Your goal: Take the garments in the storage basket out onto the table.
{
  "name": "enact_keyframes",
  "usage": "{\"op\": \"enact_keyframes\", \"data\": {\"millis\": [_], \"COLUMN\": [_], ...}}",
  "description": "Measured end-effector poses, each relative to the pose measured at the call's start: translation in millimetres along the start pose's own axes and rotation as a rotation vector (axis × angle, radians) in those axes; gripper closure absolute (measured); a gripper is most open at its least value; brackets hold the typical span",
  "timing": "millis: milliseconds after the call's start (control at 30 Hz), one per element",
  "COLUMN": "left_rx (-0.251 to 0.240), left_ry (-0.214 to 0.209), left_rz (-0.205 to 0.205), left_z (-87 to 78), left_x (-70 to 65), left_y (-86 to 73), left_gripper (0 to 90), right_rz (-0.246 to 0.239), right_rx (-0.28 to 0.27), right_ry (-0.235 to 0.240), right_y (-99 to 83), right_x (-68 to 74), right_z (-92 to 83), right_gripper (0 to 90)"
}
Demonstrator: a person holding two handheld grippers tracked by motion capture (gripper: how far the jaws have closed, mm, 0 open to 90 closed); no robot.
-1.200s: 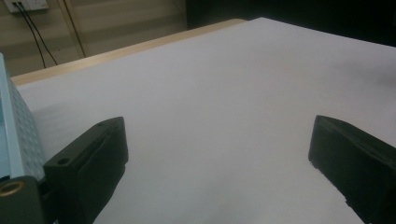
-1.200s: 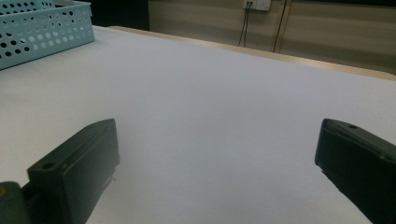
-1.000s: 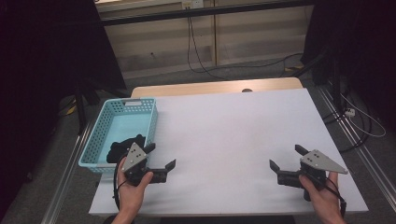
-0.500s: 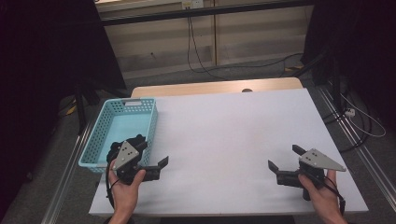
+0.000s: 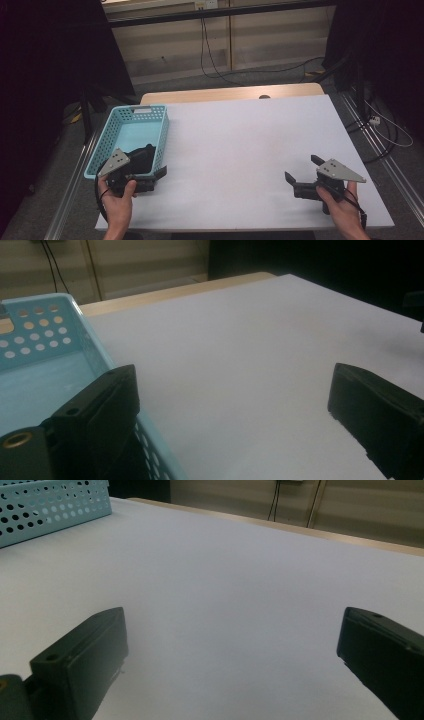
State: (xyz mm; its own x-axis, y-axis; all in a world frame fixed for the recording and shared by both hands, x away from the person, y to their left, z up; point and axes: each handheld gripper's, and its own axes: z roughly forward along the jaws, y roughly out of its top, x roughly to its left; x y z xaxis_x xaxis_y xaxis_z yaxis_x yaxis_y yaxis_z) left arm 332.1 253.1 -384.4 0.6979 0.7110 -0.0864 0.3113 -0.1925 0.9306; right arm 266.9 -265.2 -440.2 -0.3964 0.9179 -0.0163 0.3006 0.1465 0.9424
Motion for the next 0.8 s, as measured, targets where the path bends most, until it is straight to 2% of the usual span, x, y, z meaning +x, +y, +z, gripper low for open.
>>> {"op": "enact_keyframes", "data": {"millis": [233, 267, 300, 333, 367, 400, 467, 533, 567, 700, 800], "left_rx": [0.036, 0.068, 0.068, 0.098, 0.098, 0.122, 0.139, 0.142, 0.17, 0.182, 0.222], "left_ry": [-0.015, 0.009, 0.009, 0.016, 0.016, 0.077, 0.067, 0.069, 0.102, 0.11, 0.132], "left_rz": [-0.004, -0.017, -0.017, -0.033, -0.033, -0.031, -0.059, -0.068, -0.059, -0.063, -0.034], "left_z": [-6.1, -7.5, -7.5, -11.3, -11.3, -15.8, -18.8, -20.2, -21.5, -21.3, -15.3], "left_x": [9.1, 15.0, 15.0, 20.9, 20.9, 25.8, 34.1, 38.3, 44.1, 50.8, 57.3], "left_y": [4.3, 6.2, 6.2, 9.2, 9.2, 11.7, 12.7, 12.5, 13.1, 14.0, 15.8], "left_gripper": [6.5, 6.4, 6.4, 6.4, 6.4, 6.3, 5.5, 5.5, 5.5, 5.5, 6.0], "right_rz": [-0.005, -0.004, -0.007, -0.005, -0.008, -0.007, -0.006, -0.007, -0.011, -0.012, -0.014], "right_rx": [0.003, 0.007, 0.007, 0.008, 0.007, 0.007, 0.01, 0.014, 0.016, 0.018, 0.022], "right_ry": [0.006, 0.005, 0.004, 0.004, 0.005, 0.005, 0.002, 0.004, 0.004, 0.004, 0.003], "right_y": [-0.4, -0.5, -0.6, -0.5, -0.4, -0.3, -0.2, -0.3, -0.5, -0.6, -1.0], "right_x": [0.6, 0.8, 0.6, 0.7, 0.6, 0.7, 1.0, 1.2, 1.2, 1.2, 0.8], "right_z": [-1.1, -0.5, -0.1, 0.1, 0.3, 0.5, 1.0, 1.5, 1.8, 1.9, 2.3], "right_gripper": [0.0, 0.0, 0.0, 0.0, 0.0, 0.0, 0.0, 0.0, 0.0, 0.0, 0.0]}}
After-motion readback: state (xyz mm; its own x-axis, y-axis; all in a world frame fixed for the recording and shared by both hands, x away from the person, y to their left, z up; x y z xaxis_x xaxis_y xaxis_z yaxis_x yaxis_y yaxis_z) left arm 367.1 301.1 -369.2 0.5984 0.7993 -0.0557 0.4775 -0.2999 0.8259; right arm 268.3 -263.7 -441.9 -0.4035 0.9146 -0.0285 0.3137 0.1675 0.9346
